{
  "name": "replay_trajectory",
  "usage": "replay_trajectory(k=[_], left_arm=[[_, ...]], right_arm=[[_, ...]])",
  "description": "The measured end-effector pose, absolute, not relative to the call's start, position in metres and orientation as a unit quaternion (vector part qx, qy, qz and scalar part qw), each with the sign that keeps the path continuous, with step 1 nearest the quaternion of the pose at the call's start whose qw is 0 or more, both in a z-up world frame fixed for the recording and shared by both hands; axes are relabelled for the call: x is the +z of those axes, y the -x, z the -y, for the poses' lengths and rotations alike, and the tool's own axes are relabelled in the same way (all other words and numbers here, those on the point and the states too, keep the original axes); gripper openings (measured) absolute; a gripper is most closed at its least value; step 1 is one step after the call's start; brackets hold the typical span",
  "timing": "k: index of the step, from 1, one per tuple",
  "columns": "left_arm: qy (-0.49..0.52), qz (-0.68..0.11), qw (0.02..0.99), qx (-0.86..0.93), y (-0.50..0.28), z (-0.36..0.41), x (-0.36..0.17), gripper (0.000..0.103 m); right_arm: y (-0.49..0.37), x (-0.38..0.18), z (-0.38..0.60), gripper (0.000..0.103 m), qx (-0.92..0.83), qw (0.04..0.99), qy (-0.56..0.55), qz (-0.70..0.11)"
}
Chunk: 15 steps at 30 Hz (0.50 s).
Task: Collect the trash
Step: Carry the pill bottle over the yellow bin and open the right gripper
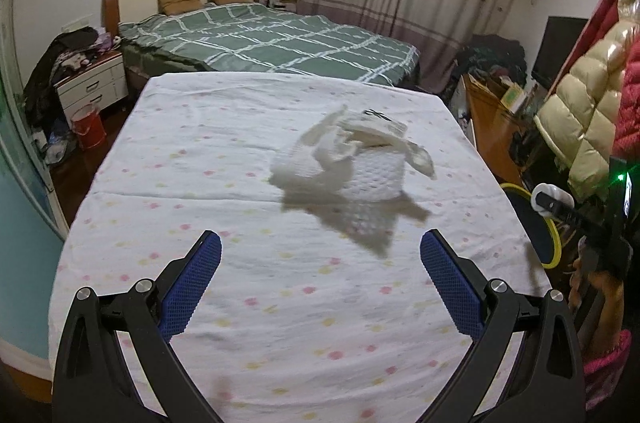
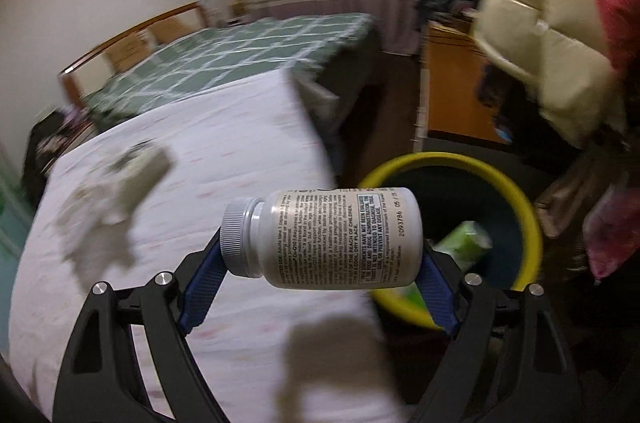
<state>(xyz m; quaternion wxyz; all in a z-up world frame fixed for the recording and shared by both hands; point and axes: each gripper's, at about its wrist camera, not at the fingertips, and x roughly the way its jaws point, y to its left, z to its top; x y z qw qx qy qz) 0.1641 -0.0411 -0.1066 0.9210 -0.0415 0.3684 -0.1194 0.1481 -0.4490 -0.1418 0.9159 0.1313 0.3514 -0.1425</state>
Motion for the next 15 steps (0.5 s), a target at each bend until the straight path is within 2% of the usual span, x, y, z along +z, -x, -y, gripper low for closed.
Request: replay_trajectory(k=[15], left_arm=[[-0.002,-0.387,0.911,-0.143,-0.185,0.109,-0.112,0.098]], right_arm=[[-0.163,-0.197,0.543,0.081,-0.199,0.883,-0.164,-0.391]])
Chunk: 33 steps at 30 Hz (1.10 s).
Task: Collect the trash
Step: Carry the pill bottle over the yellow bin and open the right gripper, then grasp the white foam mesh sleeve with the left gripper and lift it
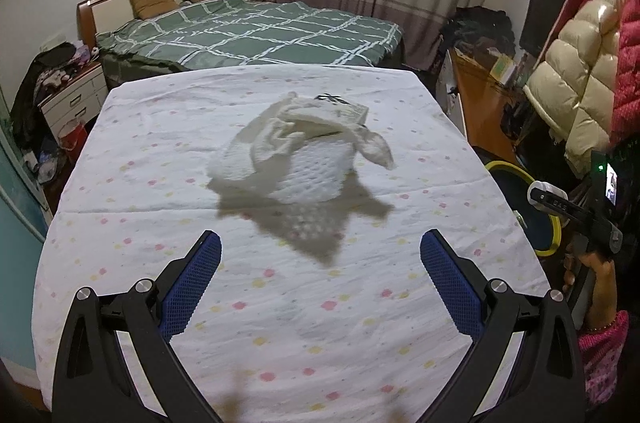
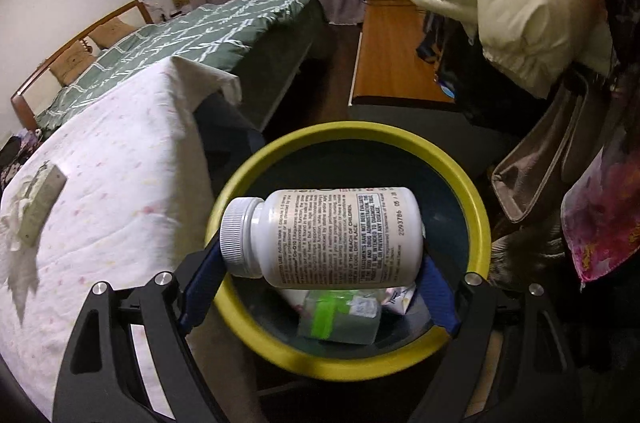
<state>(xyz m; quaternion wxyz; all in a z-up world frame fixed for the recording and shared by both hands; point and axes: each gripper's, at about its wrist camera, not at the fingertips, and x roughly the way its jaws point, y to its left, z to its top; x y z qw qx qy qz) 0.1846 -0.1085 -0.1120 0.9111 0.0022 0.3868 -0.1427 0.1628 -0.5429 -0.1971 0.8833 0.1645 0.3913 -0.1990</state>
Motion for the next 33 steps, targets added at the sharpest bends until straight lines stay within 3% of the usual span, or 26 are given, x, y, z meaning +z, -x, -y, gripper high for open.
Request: replay_trajectory(k=[3,5,25,33], left_arm=[[-0.009,-0.388,0.910,-0.148,-0.186,0.118,-0.112,0.098],[-0.013,-0.389,0.908,-0.153,-0.187,0.124,-0.111,0.098],[-0.044,-0.403,0.899,-0.164,-0.241,0.143,-0.137,0.098],[-0.078,-0.407,0.895,-0.165,-0.273,0.150,-0.149,0.078]], right_arm=[[-0.165,-0.202,0.550,0.081,-0.202,0.880,-0.168,-0.395],[-0.163,-0.202,0.551,0.087,-0.202,0.881,-0.169,-0.394],[-0.157,-0.207,0.540,0.088,-0.174,0.885,-0.178,-0.393],[-0.159,-0.212,0.541,0.088,-0.171,0.882,-0.184,-0.400]])
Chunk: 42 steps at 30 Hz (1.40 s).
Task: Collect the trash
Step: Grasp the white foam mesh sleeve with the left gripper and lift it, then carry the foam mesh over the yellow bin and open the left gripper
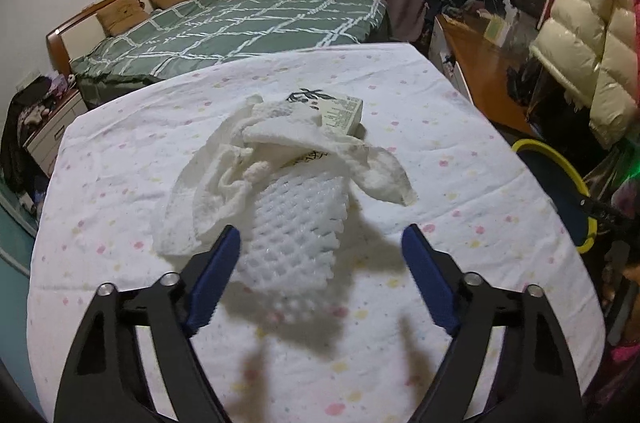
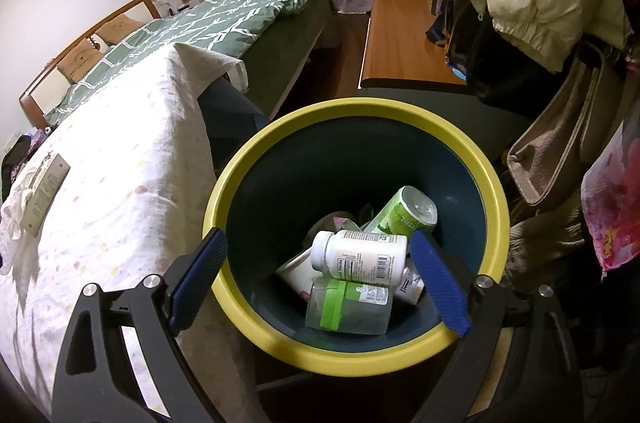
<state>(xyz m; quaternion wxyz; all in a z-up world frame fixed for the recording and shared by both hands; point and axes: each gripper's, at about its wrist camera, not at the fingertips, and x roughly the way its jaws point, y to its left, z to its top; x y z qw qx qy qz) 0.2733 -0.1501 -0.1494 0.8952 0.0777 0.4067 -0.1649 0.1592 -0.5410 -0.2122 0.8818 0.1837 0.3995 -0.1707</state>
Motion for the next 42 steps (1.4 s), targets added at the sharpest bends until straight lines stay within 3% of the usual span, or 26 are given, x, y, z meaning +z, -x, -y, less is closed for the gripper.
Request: replay_trajectory(k=[6,15,30,42], left_arm=[[-0.104,-0.419,0.890,-0.148,-0.287,0.151,-0.165,0.062],[-0.116,-0.412,0.894,-0.131,-0.280,0.143,-0.162,0.015],[-0.104,-0.364,0.903,-0.202,-0.168,0.108,-0.074,0.012],[-0.111,-0.330,0.888,-0.302,-0.157,0.186,-0.047,0.012]], right_arm=[[-0.161,-0.214,0.543,0.088,-0.169,0.881,-0.187,-0.401],[-0.156,-0.208,0.543,0.088,-0.162,0.885,-0.193,-0.392],[-0.139,-0.187,0.532,0.088,-0.140,0.898,-0.198,-0.367],[-0.099,-0.169,0.550,0.088,-0.164,0.905,-0.200,-0.337]])
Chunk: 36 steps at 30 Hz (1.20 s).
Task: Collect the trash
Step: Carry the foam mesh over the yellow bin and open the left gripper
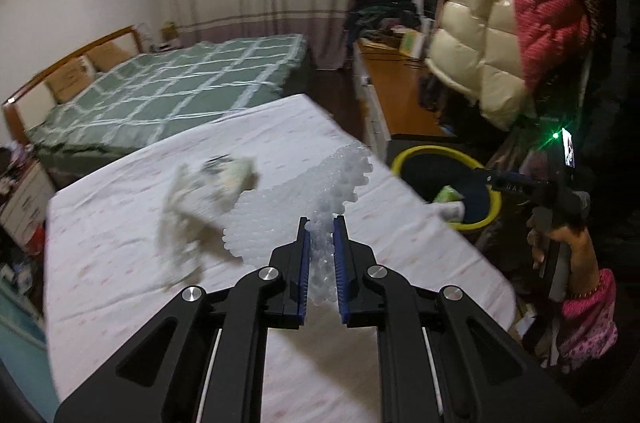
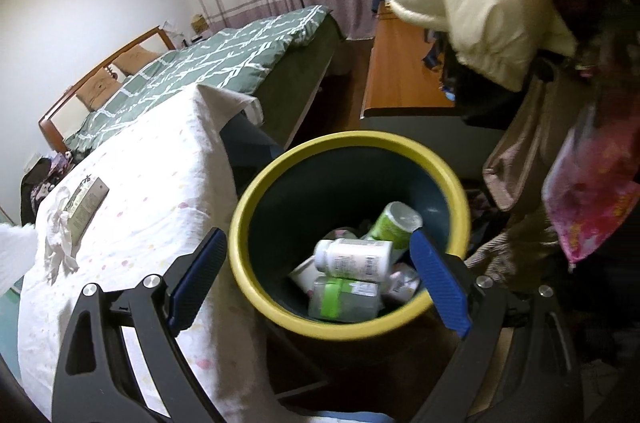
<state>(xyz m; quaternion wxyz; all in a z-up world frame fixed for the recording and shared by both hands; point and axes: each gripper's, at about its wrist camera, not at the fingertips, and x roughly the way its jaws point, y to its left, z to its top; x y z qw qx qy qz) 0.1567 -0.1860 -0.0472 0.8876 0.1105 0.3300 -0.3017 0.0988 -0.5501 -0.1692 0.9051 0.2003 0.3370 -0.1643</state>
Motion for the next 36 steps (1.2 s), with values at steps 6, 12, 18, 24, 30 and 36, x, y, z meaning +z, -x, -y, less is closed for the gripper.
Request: replay_trajectory(k=[6,12,18,24,30,36], left_arm=[[-0.127,-0.339,0.858,-0.364,-0.179,0.273,-0.062,0.012],[-0.144,-0.353,0.824,-0.419,-0.200,0.364,-0.081,0.012],[-0.159,-0.379,0.797,-0.442,-0.215,0.435,-0.109,0.012],[-0.170,-0.411,0.778,-0.444,-0.227,0.483,-0.141,0.046],[-0.168,-0.399,0.790,-0.433,-0.226,0.492,-0.144,0.080],[-0.145,-0.375,0.814,-0.419,-0.220,0.456,-0.114,0.081]], right_arm=[[-0.069,-0.167,0.569,0.088,-0.194,0.903,-0.195,-0.331],[-0.046,-0.174,0.586,0.088,-0.216,0.896,-0.202,-0.331],[-0.036,-0.184,0.595,0.088,-0.221,0.890,-0.209,-0.340],[-0.029,-0.192,0.600,0.088,-0.226,0.884,-0.213,-0.349],[-0.025,-0.201,0.602,0.088,-0.228,0.879,-0.219,-0.358],[-0.026,-0.202,0.592,0.088,-0.220,0.878,-0.216,-0.365]])
